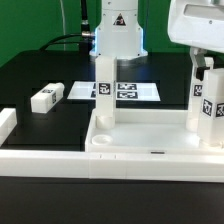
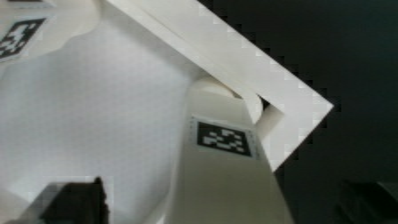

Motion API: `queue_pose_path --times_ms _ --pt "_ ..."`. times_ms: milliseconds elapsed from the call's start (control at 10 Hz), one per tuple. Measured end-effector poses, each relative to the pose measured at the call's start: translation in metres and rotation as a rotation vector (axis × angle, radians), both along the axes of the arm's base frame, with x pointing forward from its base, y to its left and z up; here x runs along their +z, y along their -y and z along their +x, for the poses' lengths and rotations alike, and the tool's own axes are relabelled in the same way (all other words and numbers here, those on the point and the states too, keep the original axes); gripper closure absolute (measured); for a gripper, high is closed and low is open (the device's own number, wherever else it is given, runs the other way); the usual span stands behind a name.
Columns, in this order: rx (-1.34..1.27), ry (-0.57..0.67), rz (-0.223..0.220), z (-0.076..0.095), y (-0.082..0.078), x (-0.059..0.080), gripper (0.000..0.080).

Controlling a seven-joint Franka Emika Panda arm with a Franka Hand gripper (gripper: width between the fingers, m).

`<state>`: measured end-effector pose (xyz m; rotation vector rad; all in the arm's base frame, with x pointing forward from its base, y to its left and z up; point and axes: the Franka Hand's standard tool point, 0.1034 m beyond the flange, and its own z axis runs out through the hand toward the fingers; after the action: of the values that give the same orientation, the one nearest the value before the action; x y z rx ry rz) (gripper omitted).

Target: Assemble desk

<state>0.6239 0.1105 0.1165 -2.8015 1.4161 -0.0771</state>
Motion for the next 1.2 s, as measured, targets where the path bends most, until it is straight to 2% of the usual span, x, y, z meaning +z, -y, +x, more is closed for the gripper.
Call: queue_pose_path --times_ms 200,500,1200 --pt "0.132 -0.003 -0.007 -0.0001 0.0004 -0.0004 0.0151" --pt "0.473 -0.018 -0.051 -0.0012 -0.0008 -0.0008 0.0151" --pt "1.008 -0.022 -0.089 0.0025 0.0004 0.0004 0.0151"
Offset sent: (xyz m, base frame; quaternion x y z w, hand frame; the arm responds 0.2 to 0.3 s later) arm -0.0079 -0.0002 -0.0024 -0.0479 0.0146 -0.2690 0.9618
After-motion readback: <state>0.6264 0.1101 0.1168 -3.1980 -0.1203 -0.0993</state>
